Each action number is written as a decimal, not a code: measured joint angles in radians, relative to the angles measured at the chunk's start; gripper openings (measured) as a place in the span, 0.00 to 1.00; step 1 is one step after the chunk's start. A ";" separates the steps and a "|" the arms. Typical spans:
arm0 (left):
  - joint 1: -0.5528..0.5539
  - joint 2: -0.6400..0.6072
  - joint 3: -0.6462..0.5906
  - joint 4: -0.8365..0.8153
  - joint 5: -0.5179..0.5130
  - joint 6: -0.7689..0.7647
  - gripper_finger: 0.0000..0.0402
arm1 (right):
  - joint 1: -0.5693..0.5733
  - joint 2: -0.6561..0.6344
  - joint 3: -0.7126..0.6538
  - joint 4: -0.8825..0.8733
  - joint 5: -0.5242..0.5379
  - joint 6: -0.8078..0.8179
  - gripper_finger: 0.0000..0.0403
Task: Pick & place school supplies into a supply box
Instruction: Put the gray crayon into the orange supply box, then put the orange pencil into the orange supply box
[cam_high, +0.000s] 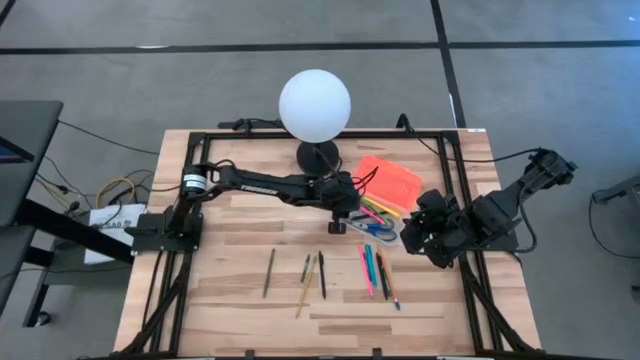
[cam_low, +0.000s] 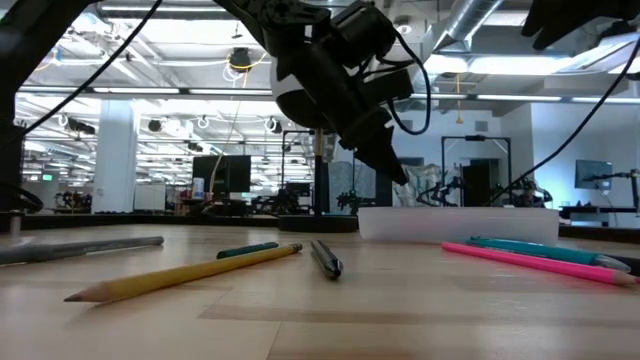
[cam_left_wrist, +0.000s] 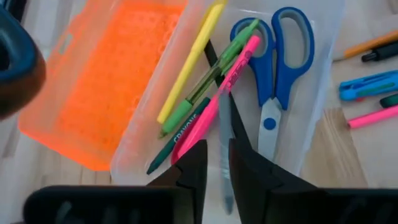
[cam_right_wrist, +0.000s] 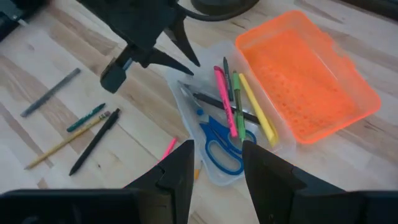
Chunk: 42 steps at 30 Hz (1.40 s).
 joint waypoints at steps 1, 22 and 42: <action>-0.002 0.000 0.000 0.002 0.001 0.003 0.17 | -0.003 0.000 0.000 0.002 0.000 0.000 0.31; -0.046 -0.072 0.097 -0.254 0.037 -0.006 0.26 | -0.002 0.100 0.000 0.025 -0.098 0.118 0.31; -0.074 -0.180 0.100 -0.815 0.054 -0.156 0.25 | 0.090 0.499 0.000 0.300 -0.474 0.516 0.31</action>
